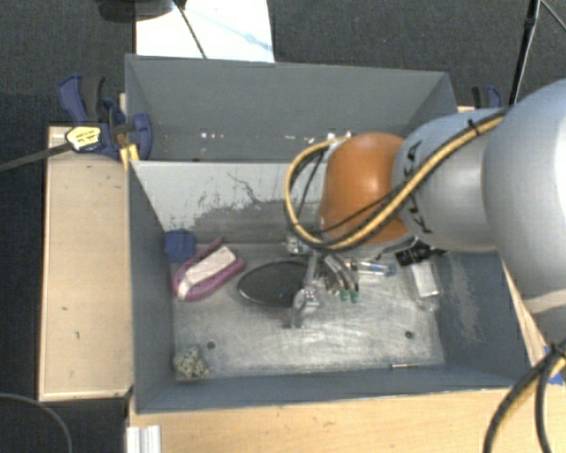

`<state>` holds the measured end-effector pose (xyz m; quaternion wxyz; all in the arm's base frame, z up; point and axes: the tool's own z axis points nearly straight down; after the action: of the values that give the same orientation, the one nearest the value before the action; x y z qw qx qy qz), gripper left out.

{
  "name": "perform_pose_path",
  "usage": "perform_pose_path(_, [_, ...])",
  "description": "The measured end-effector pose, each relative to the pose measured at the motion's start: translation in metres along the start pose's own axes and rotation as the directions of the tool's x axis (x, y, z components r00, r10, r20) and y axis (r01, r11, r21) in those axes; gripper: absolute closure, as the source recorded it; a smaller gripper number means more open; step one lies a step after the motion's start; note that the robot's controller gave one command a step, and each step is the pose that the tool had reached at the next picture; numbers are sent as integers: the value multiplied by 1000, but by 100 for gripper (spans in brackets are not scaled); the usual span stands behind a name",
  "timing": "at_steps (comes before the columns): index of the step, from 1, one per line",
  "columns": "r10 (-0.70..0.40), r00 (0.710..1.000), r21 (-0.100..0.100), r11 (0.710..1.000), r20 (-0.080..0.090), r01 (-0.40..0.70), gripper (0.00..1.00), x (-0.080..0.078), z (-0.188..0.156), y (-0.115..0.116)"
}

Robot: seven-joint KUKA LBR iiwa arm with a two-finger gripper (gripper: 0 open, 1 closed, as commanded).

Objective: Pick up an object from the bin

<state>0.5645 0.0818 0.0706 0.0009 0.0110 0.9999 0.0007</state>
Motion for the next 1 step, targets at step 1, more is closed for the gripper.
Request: perform_pose_path(1, [2, 1000, 0, 1000, 0, -2, 0, -1, -1, 0])
